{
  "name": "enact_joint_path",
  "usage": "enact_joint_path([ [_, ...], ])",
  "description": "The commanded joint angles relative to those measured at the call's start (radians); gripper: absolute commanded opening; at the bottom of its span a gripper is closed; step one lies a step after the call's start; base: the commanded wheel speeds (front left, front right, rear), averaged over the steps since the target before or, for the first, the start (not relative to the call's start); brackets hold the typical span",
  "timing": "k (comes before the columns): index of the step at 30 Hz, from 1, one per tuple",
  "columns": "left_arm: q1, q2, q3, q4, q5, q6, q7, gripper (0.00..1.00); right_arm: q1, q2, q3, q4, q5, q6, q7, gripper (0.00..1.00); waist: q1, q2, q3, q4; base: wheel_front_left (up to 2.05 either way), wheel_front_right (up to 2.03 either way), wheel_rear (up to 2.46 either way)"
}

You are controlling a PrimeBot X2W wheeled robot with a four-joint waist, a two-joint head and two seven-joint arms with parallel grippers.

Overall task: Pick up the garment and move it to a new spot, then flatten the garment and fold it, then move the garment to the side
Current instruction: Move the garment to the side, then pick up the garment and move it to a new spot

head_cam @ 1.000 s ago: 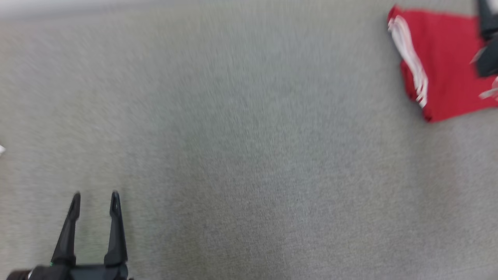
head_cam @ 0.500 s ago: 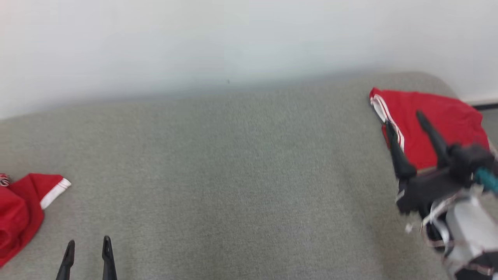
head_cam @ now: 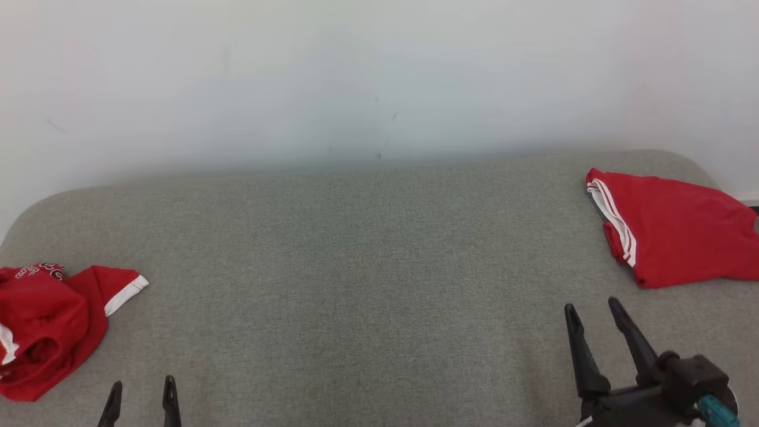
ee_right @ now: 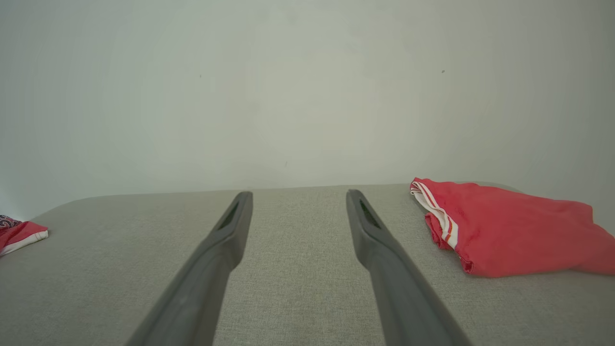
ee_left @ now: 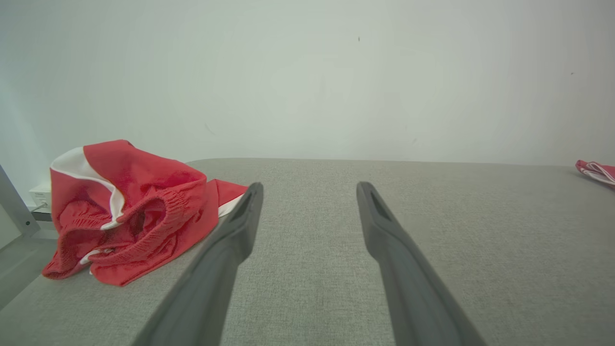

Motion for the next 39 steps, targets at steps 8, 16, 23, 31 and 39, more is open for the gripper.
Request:
enact_joint_path([
  [8, 0.024, 0.016, -0.013, 0.027, -0.005, -0.007, -0.003, 1.0, 0.111, 0.079, -0.08, -0.039, -0.07, 0.0, -0.004, 1.0, 0.0001, 0.0001, 0.0, 0.012, 0.0, 0.0, 0.0],
  [16, 0.026, 0.024, -0.025, 0.041, -0.016, -0.005, -0.003, 1.0, 0.141, 0.106, -0.099, -0.05, -0.088, 0.0, -0.004, 1.0, 0.0001, 0.0001, -0.004, 0.016, 0.0, 0.0, 0.0],
  [23, 0.021, 0.029, -0.031, 0.04, -0.017, -0.006, -0.003, 1.0, 0.141, 0.105, -0.096, -0.051, -0.087, 0.0, -0.004, 1.0, 0.0001, 0.0001, -0.004, 0.019, 0.0, 0.0, 0.0],
  [31, -0.001, 0.029, -0.022, 0.051, -0.017, -0.005, -0.003, 1.0, 0.149, 0.111, -0.092, -0.05, -0.077, 0.0, -0.004, 1.0, 0.0001, 0.0001, -0.003, 0.073, 0.0, 0.0, 0.0],
  [39, -0.015, 0.045, -0.013, 0.071, -0.012, 0.0, -0.003, 1.0, 0.156, 0.127, -0.073, -0.034, -0.061, 0.0, -0.004, 1.0, 0.0001, 0.0001, -0.001, 0.239, 0.0, 0.0, 0.0],
])
